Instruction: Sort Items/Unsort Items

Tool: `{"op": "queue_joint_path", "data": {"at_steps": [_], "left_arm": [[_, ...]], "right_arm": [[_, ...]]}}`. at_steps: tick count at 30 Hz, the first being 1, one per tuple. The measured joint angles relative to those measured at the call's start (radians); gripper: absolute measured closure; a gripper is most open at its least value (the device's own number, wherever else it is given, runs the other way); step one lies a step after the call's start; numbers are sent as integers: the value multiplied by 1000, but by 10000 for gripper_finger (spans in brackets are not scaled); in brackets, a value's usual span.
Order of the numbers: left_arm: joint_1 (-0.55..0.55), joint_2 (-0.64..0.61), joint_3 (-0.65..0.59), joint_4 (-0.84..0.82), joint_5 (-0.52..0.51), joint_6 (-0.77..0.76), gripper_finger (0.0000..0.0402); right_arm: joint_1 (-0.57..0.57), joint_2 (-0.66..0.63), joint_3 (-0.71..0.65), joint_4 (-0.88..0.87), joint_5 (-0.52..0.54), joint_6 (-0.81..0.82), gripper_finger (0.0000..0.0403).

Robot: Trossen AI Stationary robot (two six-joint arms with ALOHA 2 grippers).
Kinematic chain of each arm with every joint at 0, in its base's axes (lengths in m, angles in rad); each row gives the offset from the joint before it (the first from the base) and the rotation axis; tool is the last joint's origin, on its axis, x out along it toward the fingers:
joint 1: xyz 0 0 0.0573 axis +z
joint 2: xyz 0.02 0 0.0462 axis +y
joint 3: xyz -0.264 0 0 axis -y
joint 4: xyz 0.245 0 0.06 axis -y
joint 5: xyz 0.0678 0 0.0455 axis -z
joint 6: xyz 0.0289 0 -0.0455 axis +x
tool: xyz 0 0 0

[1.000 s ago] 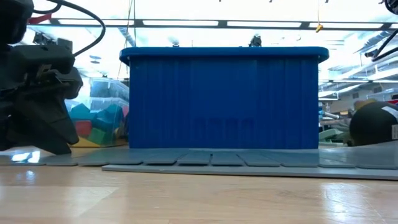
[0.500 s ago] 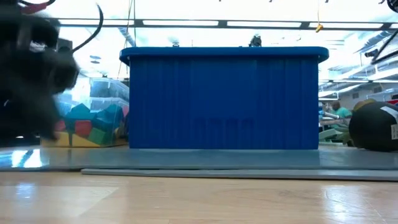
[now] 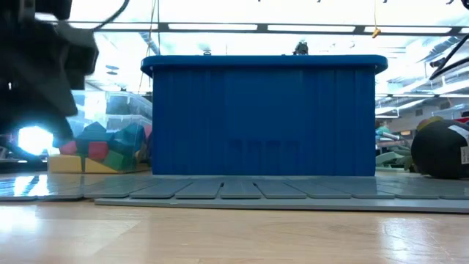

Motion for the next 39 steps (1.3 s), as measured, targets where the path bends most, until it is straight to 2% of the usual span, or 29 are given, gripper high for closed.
{"op": "queue_joint_path", "data": {"at_steps": [5,9,14,19,25,33,39], "left_arm": [[-26,3,178,-445,2,-132,255],[-62,5,199,-586,16,-271,255],[-118,5,119,-530,44,-406,250],[-161,5,37,-433,45,-511,218],[-195,4,3,-466,44,-601,181],[-197,0,-118,-259,-5,-606,178],[-196,2,-125,-235,-33,-548,178]], "right_arm": [[-41,-2,0,13,-12,-14,173],[-73,-2,0,3,-8,-29,176],[-105,-1,0,-5,-7,-60,170],[-146,16,0,-10,-7,-90,142],[-184,48,0,-11,-12,-105,129],[-219,95,3,24,-4,-111,143],[-219,104,0,67,16,-118,148]]}}
